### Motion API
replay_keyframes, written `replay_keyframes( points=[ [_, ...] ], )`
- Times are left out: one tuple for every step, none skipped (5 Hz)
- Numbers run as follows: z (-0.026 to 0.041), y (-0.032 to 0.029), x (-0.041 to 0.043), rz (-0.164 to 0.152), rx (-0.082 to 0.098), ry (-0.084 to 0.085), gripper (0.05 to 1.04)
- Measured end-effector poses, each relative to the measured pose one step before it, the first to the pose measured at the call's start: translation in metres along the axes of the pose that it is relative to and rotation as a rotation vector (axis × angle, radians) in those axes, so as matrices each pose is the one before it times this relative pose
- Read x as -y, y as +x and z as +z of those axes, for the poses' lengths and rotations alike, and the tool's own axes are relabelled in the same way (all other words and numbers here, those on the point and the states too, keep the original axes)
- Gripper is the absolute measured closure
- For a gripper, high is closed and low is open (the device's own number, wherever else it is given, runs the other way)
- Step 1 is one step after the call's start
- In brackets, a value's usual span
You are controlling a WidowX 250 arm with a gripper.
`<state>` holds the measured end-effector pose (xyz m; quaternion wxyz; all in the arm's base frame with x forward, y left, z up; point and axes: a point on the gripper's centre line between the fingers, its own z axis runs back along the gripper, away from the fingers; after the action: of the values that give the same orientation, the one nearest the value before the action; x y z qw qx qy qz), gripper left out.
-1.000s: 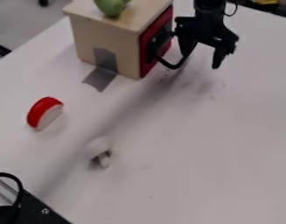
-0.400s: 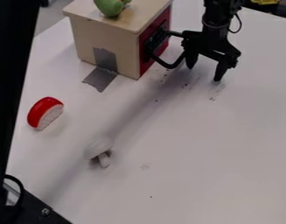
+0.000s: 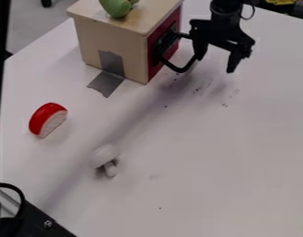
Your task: Opened the drawer.
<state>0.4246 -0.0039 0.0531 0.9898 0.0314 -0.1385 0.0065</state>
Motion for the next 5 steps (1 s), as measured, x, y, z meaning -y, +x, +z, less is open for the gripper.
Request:
replay_keyframes(
  points=[
    [0.01642,0.00073,-0.00683,0.0208,0.0294,-0.0129,0.085],
    [0.00498,-0.00173,-0.00432,-0.0022,-0.0041,0.0108,0.085],
    [-0.01285,-0.00666,-0.00354,-0.0198,-0.0405,0.0273,0.085],
    [-0.03205,-0.01905,-0.0013,-0.0212,-0.1123,0.0262,0.085],
    [-0.01286,-0.00604,0.00081,-0.0084,-0.0393,0.0043,0.127]
  ],
)
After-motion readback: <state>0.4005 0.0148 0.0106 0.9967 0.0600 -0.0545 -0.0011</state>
